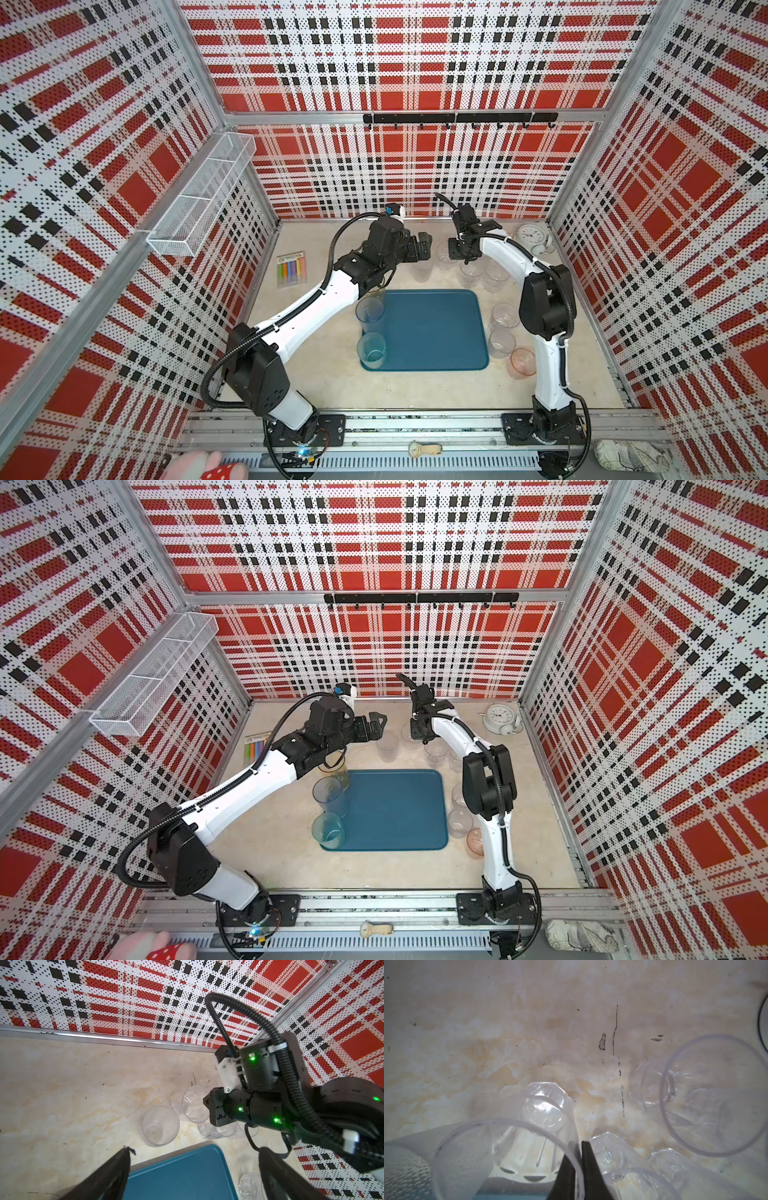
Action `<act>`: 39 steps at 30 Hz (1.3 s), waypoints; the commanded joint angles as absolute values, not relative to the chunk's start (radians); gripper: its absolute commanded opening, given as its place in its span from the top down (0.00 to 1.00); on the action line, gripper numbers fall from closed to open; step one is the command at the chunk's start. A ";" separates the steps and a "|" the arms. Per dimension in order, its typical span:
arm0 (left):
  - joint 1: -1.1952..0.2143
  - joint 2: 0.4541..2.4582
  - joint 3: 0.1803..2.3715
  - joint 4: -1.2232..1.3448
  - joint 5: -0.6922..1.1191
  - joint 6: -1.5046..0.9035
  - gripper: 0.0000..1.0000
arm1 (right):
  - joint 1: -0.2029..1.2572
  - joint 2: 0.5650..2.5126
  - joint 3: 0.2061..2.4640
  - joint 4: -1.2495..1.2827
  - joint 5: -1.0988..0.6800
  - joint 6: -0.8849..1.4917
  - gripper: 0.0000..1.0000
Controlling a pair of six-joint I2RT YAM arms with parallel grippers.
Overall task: Place the glasses into the tray
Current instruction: Pick up the glass from the top-center of the table, then place the glass on the tray.
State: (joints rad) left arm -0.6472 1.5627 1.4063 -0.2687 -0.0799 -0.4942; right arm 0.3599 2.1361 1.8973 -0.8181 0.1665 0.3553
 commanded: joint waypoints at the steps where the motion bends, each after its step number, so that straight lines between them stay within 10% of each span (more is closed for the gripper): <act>1: -0.649 1.539 1.385 -0.238 -0.089 -0.495 0.02 | 0.364 2.042 1.916 -0.835 0.199 0.346 0.93; 26: -0.480 1.330 1.220 -0.142 -0.201 -0.485 0.02 | 0.607 1.722 1.711 -1.098 0.214 0.464 0.98; 39: -0.489 1.317 1.190 -0.134 -0.188 -0.507 0.02 | 0.709 1.854 1.654 -0.974 0.069 0.543 1.00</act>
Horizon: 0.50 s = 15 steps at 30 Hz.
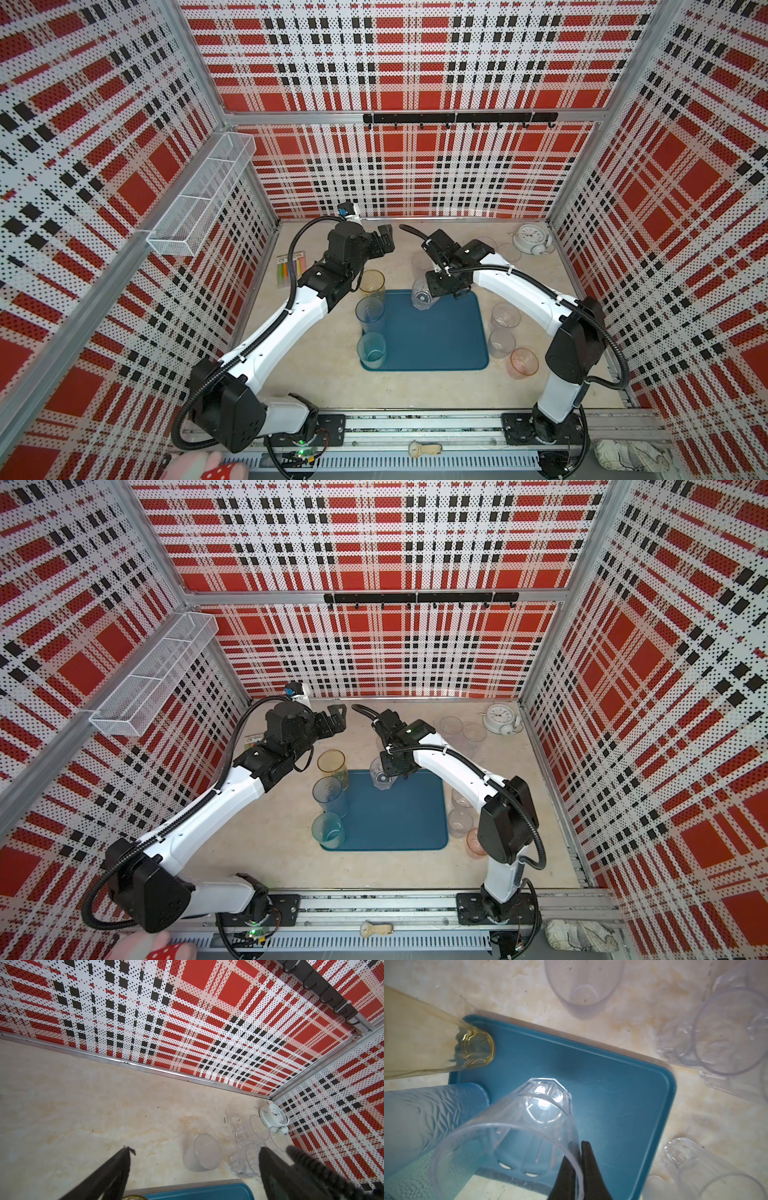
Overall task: Place the glasses into the tray
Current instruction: Place the glass on the tray.
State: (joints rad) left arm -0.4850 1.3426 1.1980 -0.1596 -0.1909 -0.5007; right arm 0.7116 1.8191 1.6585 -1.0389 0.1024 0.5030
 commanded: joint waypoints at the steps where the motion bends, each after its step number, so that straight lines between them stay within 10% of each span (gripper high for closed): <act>1: -0.490 1.317 1.188 -0.134 -0.186 -0.508 0.02 | 0.714 1.870 1.662 -0.967 0.064 0.546 1.00; 15: -0.501 1.310 1.156 -0.126 -0.186 -0.517 0.02 | 0.750 2.045 1.788 -0.968 0.079 0.634 1.00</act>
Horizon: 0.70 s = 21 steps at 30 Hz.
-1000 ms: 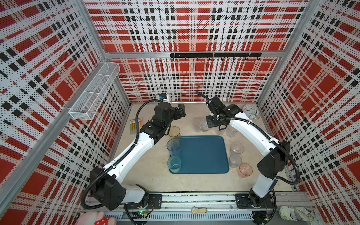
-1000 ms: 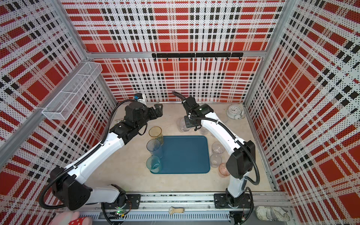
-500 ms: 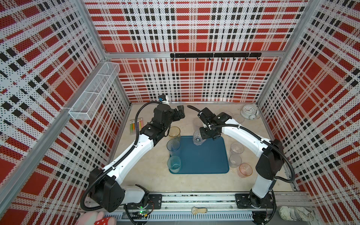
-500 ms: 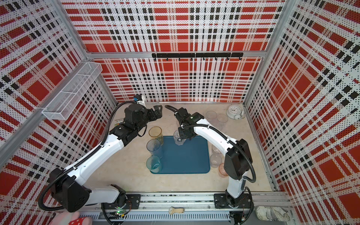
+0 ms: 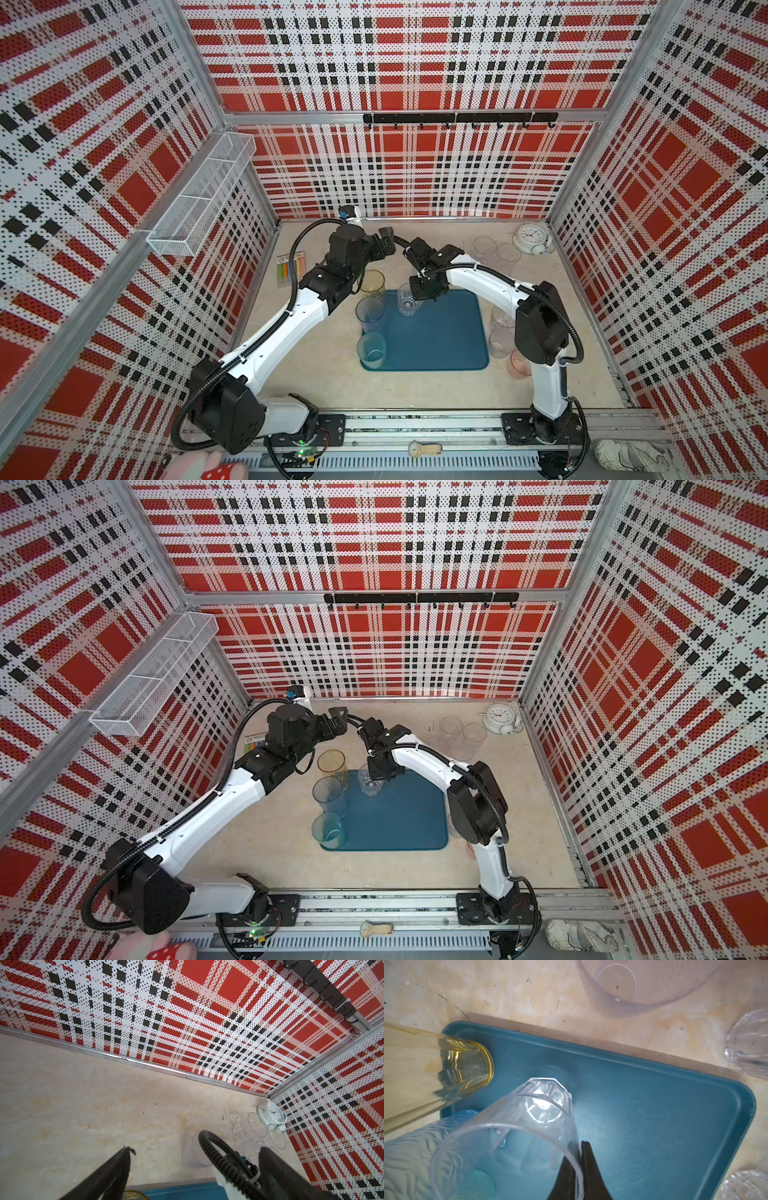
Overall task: Place the glasses into the tray
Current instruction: Place the glass on the tray.
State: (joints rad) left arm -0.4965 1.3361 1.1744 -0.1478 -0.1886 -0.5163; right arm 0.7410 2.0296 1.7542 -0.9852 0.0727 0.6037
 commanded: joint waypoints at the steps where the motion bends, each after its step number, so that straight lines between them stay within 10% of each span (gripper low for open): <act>1: -0.500 1.309 1.154 -0.124 -0.186 -0.517 0.02 | 0.751 2.050 1.792 -0.966 0.080 0.635 1.00; 21: -0.500 1.326 1.146 -0.115 -0.182 -0.520 0.02 | 0.750 2.147 1.872 -0.923 0.052 0.679 0.88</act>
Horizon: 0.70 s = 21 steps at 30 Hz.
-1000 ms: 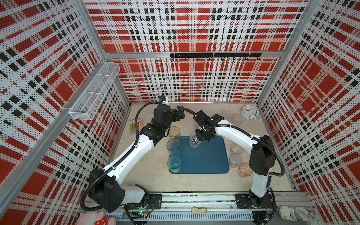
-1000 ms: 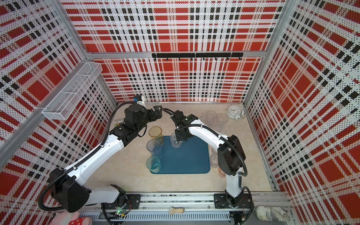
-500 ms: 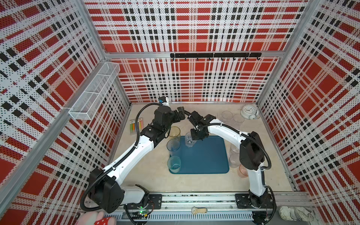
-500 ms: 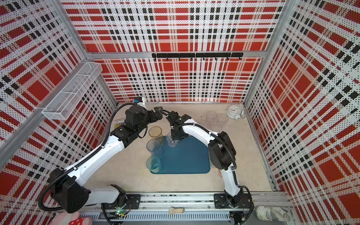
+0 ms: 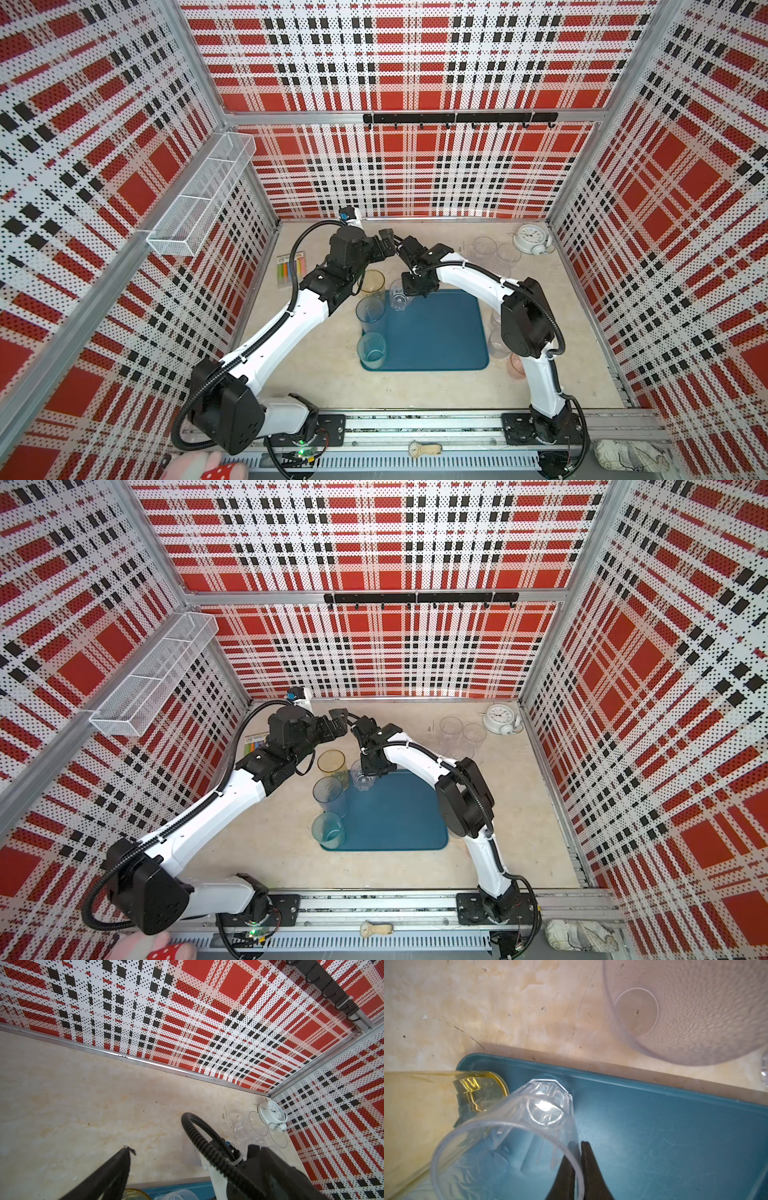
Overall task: Place the glasses into the tray
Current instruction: Place the glass on the tray.
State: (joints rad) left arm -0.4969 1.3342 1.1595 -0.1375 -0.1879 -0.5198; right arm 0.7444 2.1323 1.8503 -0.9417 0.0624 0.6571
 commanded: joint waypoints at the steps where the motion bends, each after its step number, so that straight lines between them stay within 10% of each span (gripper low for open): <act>1: -0.500 1.327 1.146 -0.114 -0.181 -0.522 0.02 | 0.751 2.150 1.870 -0.922 0.047 0.681 0.86; 21: -0.504 1.323 1.146 -0.115 -0.187 -0.522 0.02 | 0.724 2.056 1.848 -0.893 0.001 0.691 0.71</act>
